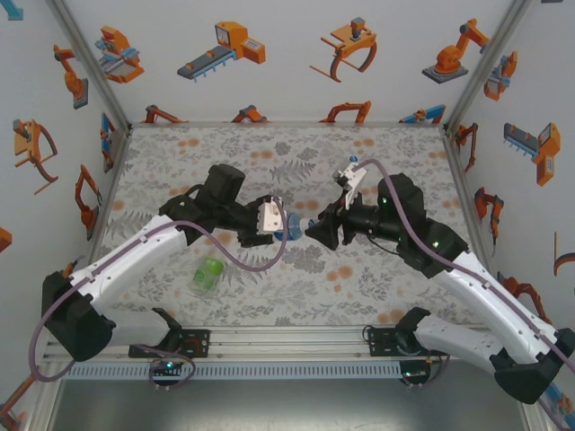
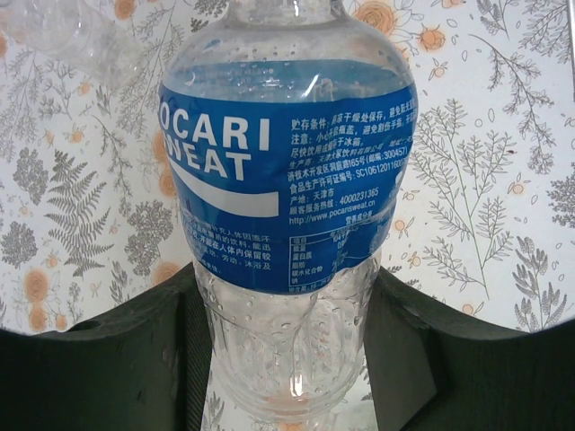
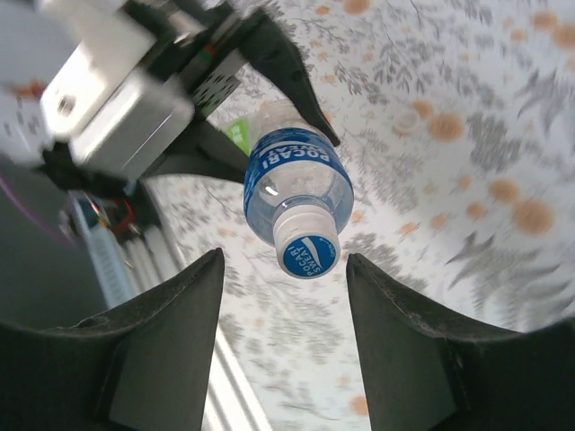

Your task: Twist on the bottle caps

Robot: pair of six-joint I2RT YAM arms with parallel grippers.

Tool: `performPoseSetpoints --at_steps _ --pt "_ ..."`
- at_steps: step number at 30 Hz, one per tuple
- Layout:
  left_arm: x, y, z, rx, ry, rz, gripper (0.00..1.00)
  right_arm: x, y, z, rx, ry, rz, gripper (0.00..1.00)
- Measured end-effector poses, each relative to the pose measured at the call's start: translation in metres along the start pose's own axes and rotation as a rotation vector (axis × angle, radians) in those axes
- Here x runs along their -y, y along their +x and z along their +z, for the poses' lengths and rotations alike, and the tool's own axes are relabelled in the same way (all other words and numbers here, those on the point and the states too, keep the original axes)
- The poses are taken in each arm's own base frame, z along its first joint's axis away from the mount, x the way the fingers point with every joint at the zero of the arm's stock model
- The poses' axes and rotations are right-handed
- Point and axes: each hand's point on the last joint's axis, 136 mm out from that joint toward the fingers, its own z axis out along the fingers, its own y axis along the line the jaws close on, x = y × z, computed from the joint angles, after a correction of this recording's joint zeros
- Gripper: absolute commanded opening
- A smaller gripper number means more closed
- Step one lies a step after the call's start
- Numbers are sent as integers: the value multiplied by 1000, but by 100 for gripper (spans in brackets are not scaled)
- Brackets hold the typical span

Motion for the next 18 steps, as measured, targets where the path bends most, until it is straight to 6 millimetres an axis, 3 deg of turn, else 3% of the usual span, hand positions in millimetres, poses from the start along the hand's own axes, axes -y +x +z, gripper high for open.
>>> performPoseSetpoints --at_steps 9,18 --pt "11 -16 -13 53 19 20 0 -40 6 -10 30 -219 -568 56" --pt "18 -18 -14 64 45 14 0 -50 9 -9 58 -294 -703 48"
